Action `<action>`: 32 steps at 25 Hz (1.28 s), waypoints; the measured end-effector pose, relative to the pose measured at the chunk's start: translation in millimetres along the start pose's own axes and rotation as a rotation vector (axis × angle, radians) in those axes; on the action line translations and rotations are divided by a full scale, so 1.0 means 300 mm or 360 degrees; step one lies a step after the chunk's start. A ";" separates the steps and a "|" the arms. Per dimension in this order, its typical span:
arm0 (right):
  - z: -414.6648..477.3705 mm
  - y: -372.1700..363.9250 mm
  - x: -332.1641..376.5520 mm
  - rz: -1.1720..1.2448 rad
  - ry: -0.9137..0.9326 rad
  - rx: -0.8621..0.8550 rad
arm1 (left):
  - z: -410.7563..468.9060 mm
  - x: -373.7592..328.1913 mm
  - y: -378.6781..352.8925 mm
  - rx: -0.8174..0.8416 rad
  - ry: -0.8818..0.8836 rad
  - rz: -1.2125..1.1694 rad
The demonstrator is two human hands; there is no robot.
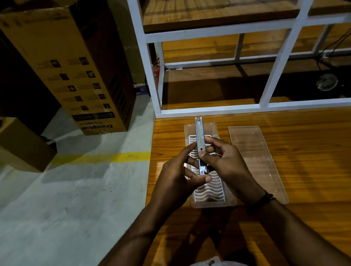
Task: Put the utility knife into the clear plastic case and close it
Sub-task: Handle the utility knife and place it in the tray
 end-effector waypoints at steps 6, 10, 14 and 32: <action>0.002 0.005 -0.027 -0.0049 -0.0016 -0.0020 | 0.004 0.003 -0.011 0.0006 0.0050 0.0025; 0.014 0.011 -0.045 -0.0060 -0.0031 -0.0050 | 0.008 0.021 -0.016 0.0047 0.0104 0.0071; 0.007 0.017 -0.056 -0.0124 -0.0030 -0.0060 | 0.015 0.038 -0.009 0.0085 0.0154 0.0133; -0.010 0.045 -0.058 -0.0108 -0.0186 -0.0013 | 0.000 0.027 -0.022 0.0103 0.0160 0.0095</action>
Point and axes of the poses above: each hand's wrist, its own z-axis towards the middle knuckle, its own y-axis out of the back of the hand, x = y × z, the point moved 4 cm from there along z, towards the middle knuckle, and after that the axes turned 13 degrees about -x, right-handed, at the moved point
